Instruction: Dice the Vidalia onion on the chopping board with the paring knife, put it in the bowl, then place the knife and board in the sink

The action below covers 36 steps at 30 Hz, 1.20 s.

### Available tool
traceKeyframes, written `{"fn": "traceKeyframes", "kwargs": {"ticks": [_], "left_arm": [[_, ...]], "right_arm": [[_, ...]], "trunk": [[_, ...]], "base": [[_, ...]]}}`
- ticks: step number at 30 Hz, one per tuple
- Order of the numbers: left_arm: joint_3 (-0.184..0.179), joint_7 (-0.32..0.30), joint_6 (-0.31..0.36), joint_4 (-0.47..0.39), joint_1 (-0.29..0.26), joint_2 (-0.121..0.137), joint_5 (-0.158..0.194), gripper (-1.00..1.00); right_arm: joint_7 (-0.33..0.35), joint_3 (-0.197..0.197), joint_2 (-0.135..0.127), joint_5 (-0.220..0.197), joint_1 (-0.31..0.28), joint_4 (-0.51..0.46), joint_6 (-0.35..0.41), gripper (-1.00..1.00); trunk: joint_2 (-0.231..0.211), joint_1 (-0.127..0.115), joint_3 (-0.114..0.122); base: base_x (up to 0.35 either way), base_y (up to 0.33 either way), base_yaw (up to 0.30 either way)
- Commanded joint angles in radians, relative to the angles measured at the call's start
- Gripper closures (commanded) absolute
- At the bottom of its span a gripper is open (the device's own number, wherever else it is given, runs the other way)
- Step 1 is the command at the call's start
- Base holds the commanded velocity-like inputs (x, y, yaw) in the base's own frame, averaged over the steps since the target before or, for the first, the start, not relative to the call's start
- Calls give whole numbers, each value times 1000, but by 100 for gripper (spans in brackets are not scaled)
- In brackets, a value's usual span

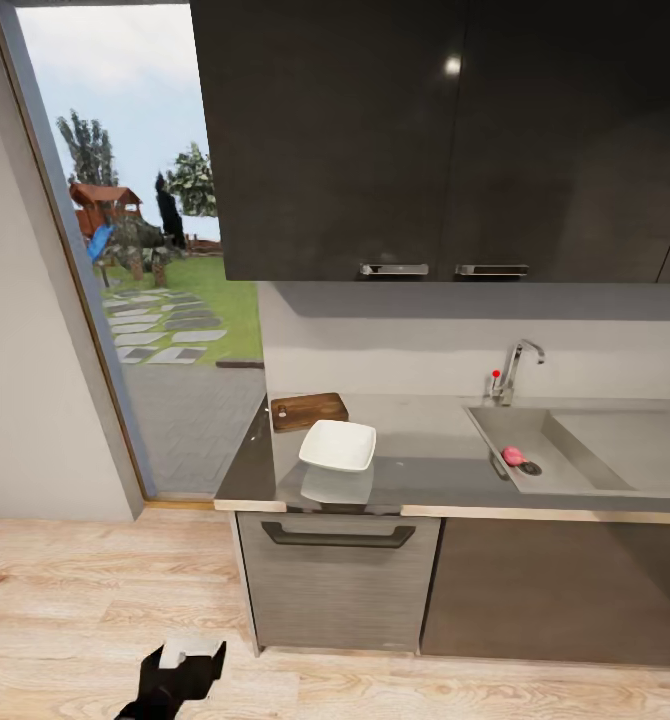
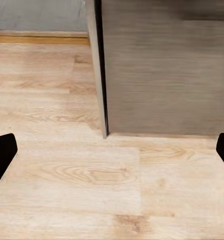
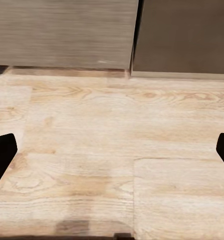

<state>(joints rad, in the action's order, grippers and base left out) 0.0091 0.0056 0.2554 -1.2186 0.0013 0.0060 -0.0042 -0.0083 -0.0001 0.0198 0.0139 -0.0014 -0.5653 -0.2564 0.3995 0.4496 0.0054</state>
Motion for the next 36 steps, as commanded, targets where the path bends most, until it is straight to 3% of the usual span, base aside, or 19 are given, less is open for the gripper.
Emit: {"fn": "traceKeyframes", "kwargs": {"ticks": [1,4,10,14,17,19,30,33,36], "left_arm": [[-1,1,46,-57,0,0,0,-100],[-2,1,118,-148,0,-4,1,-100],[-6,1,282,-198,-10,-28,1,-100],[-10,1,333,-218,-57,-48,0,-100],[-17,1,426,-237,-134,-62,0,-100],[-26,0,528,-243,-208,-68,0,-100],[-94,1,722,-205,-474,-100,2,-100],[-107,1,741,-110,-573,-127,3,-100],[-111,1,746,52,-716,-146,5,-100]], "right_arm": [[-1,0,0,1,0,1,-3,-100],[-1,0,0,1,0,1,-3,-100],[-1,-1,0,1,0,17,-4,-100],[-1,-1,0,1,0,19,-4,-100],[-1,-1,0,0,0,19,-4,-100],[-1,0,0,0,0,19,-4,-100],[-1,0,0,0,0,26,-4,-100],[-1,0,0,0,0,27,-4,-100],[-1,0,0,0,0,27,-4,-100]], "trunk": [[1,0,0],[1,0,0],[1,0,0],[1,0,0],[1,0,0],[1,0,0],[1,0,0],[1,0,0],[1,0,0]], "base": [[0,0,0],[0,0,0],[0,0,0],[0,0,0],[0,0,0],[0,0,0],[0,0,0],[0,0,0],[0,0,0]]}}
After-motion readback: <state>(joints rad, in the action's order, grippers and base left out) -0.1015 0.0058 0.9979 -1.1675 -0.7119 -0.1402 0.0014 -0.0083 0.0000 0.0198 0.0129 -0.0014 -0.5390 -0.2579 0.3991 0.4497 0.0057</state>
